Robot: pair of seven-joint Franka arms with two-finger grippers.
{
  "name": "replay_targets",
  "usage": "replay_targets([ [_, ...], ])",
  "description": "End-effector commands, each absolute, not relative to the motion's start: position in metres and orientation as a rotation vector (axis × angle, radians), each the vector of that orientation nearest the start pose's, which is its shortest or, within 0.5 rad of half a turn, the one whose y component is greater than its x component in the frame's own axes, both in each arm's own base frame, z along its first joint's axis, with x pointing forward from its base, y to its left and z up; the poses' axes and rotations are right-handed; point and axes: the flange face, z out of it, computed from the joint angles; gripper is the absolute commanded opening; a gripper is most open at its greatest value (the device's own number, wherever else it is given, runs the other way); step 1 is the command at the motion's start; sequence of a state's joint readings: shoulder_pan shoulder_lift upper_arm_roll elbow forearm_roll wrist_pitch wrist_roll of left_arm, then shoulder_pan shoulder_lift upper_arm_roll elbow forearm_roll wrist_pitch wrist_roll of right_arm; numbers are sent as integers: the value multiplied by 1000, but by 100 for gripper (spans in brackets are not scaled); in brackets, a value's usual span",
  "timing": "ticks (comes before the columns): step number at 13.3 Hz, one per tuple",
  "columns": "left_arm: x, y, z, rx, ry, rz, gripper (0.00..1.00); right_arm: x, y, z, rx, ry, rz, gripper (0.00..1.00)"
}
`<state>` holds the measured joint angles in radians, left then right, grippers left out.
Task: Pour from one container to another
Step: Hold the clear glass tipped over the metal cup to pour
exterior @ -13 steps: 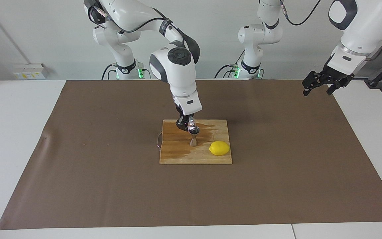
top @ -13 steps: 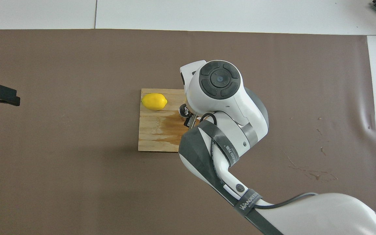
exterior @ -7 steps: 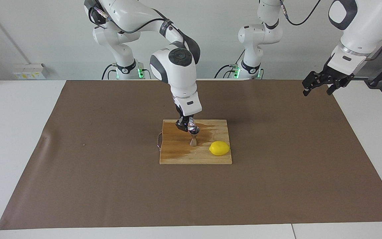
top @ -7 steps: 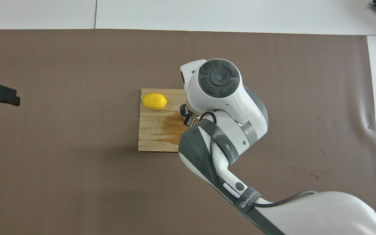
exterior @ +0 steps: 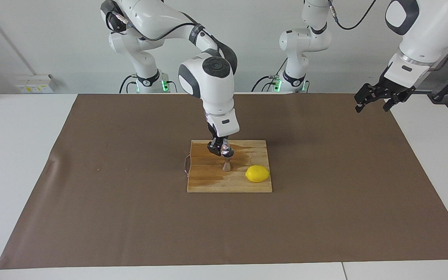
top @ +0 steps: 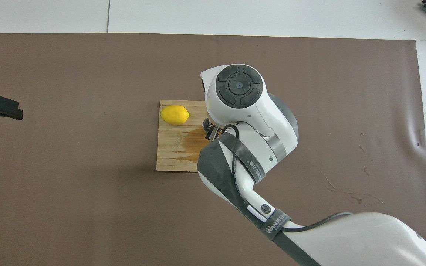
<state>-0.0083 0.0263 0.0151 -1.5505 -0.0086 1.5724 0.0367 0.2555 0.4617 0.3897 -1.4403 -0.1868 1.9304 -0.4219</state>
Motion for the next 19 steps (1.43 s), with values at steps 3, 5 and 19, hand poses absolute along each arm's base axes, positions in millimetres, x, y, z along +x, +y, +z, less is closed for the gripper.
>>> replay_targets([
  [3, 553, 5, 622, -3141, 58, 14, 100, 590, 377, 449, -2725, -1609, -93, 13],
  [5, 553, 5, 622, -3141, 58, 14, 100, 591, 376, 449, -2733, -1621, -94, 13],
  [19, 553, 5, 622, -3141, 58, 14, 100, 588, 379, 444, -2737, -1646, -70, 14],
])
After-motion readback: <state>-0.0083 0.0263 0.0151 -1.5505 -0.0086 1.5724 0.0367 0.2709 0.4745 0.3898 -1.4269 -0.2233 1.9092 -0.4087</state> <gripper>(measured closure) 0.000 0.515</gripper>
